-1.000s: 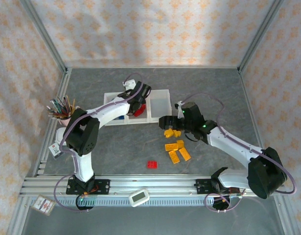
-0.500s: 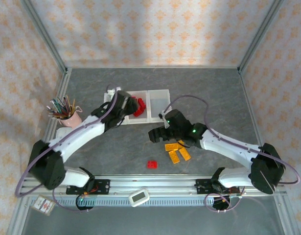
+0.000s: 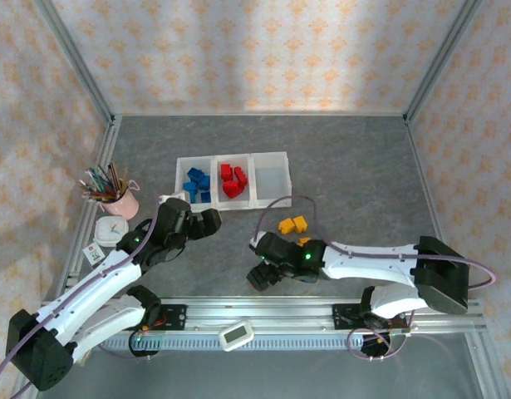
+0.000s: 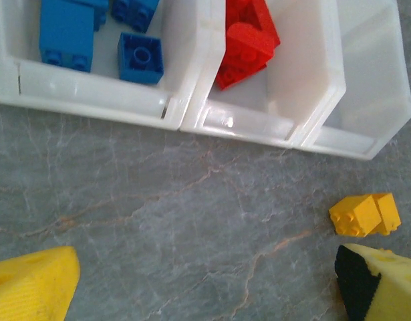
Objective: Sort the legos into containers by color
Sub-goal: Pick up the lego from the bottom-center of the table.
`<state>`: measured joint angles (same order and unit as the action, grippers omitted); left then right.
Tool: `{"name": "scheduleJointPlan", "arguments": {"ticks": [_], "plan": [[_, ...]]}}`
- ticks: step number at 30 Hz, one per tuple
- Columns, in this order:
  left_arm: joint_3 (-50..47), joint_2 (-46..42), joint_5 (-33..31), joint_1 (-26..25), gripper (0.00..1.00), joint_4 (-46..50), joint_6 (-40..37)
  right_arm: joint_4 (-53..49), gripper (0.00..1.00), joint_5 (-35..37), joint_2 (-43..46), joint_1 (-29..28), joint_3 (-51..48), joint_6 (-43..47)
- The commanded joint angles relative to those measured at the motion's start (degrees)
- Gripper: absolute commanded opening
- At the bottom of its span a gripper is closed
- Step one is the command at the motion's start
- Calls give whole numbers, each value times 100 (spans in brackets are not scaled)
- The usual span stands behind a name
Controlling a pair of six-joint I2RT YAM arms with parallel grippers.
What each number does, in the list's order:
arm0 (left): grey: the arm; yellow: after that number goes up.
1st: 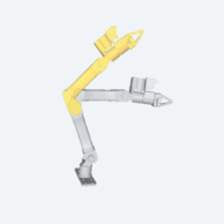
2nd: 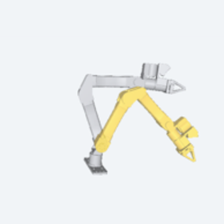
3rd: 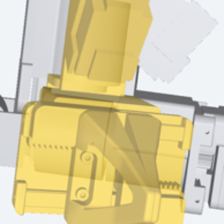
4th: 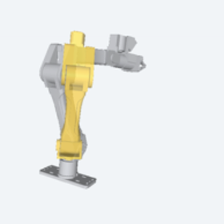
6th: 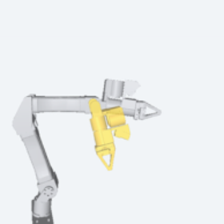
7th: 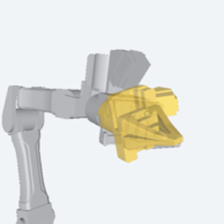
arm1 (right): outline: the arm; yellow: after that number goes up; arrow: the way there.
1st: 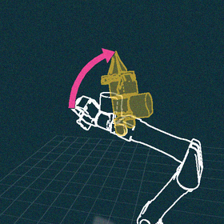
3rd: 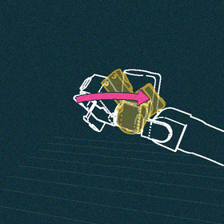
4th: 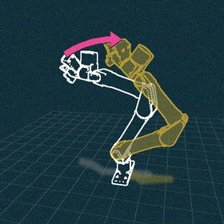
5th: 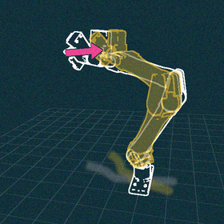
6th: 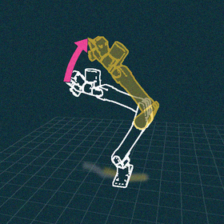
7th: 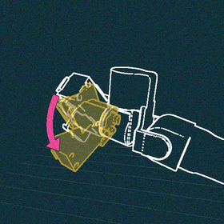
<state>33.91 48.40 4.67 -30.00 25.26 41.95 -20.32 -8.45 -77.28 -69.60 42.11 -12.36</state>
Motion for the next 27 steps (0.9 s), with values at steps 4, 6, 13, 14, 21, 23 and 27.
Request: {"name": "scheduleJointPlan", "arguments": {"ticks": [4,6,13,14,21,23,27], "plan": [[-190,-285,163,-33,99,307,190,114,84,321,-391,-388,-106,-209],[-220,-352,96,-33,99,308,223,183,84,409,-501,-465,-130,-229],[-217,-393,-29,-36,99,313,295,283,78,920,-871,-475,90,-268],[-220,-401,-59,-37,99,327,308,293,77,1002,-922,-475,111,-263],[-236,-382,-88,-33,99,325,361,362,66,1262,-1239,-475,295,-138],[-236,-384,-115,-35,99,324,375,422,63,1284,-1297,-475,348,-86],[-227,-384,-157,-35,99,347,409,450,54,1334,-1471,-475,465,9]]}}
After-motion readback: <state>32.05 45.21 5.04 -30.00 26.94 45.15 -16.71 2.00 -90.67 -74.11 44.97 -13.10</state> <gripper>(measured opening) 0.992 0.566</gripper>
